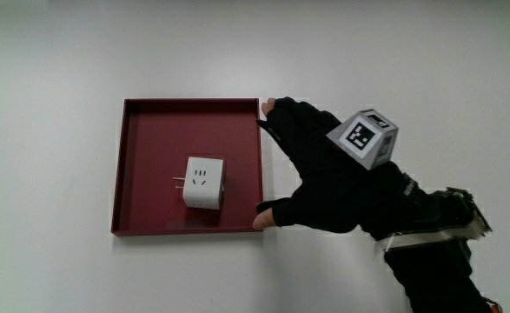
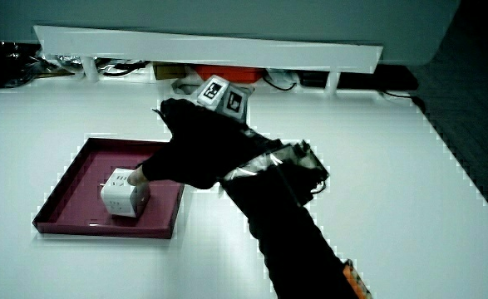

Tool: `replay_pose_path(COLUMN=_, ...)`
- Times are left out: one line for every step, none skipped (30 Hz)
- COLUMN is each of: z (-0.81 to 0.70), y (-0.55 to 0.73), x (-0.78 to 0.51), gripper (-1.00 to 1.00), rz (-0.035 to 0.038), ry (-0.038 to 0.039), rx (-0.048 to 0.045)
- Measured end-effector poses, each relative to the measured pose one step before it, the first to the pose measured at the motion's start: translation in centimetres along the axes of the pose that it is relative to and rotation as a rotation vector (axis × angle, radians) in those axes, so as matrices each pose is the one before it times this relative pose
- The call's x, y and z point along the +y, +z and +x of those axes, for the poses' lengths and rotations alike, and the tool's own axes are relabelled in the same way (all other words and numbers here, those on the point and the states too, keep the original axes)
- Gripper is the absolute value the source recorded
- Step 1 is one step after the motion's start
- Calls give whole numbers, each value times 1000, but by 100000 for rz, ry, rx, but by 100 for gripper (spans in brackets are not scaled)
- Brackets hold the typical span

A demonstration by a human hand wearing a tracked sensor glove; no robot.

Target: Pick socket

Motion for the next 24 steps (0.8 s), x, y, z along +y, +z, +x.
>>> replay_pose_path(z=-38, y=-139, x=245, gripper=0, rz=-602, ry=-2248, rx=-325)
replay_pose_path(z=110, y=-192, x=342, gripper=0, rz=193, ry=-226, rx=27)
replay_pose_path(z=161, y=-234, x=436, gripper=0, rz=-269, ry=2542, rx=1093)
replay_pose_path(z=-30, y=-166, x=272, gripper=0, rz=-1153, ry=-2921, rx=-396)
replay_pose_path(z=280, y=-211, x=518, gripper=0, rz=191, ry=2520, rx=-1345)
replay_pose_path(z=51, y=-227, x=345, gripper=0, rz=-643, ry=-825, rx=1180)
replay_pose_path(z=45, y=-179, x=384, gripper=0, rz=-102, ry=926, rx=-1450)
replay_pose_path(z=317, y=-275, x=489, gripper=0, rz=287, ry=1879, rx=-166)
replay_pose_path(z=109, y=-344, x=382, gripper=0, rz=-1648, ry=-426, rx=4422)
replay_pose_path(z=175, y=-336, x=469, gripper=0, rz=-846, ry=-1296, rx=798)
replay_pose_path(z=318, y=-356, x=622, gripper=0, rz=-631, ry=397, rx=-1870)
replay_pose_path(z=-76, y=-241, x=383, gripper=0, rz=-1200, ry=-1594, rx=-1656)
replay_pose_path(z=426, y=-350, x=681, gripper=0, rz=354, ry=3619, rx=-1923)
replay_pose_path(z=-212, y=-192, x=217, gripper=0, rz=-573, ry=-2126, rx=-795)
replay_pose_path(z=91, y=-227, x=372, gripper=0, rz=-6, ry=-696, rx=-1798)
replay_pose_path(z=-37, y=-207, x=293, gripper=0, rz=-639, ry=-462, rx=520)
replay_pose_path(z=45, y=-211, x=353, gripper=0, rz=-734, ry=-1055, rx=46)
replay_pose_path(z=-224, y=-18, x=234, gripper=0, rz=6421, ry=2805, rx=-7558)
replay_pose_path(z=169, y=-276, x=355, gripper=0, rz=38, ry=-1033, rx=-2507)
replay_pose_path(z=118, y=-202, x=256, gripper=0, rz=335, ry=-943, rx=910)
replay_pose_path(z=-169, y=-86, x=130, gripper=0, rz=-835, ry=-74, rx=-416)
replay_pose_path(z=73, y=-172, x=257, gripper=0, rz=-159, ry=-13, rx=430)
replay_pose_path(z=553, y=-372, x=487, gripper=0, rz=-607, ry=-1468, rx=224)
replay_pose_path(z=-3, y=-133, x=227, gripper=0, rz=102, ry=-909, rx=-163)
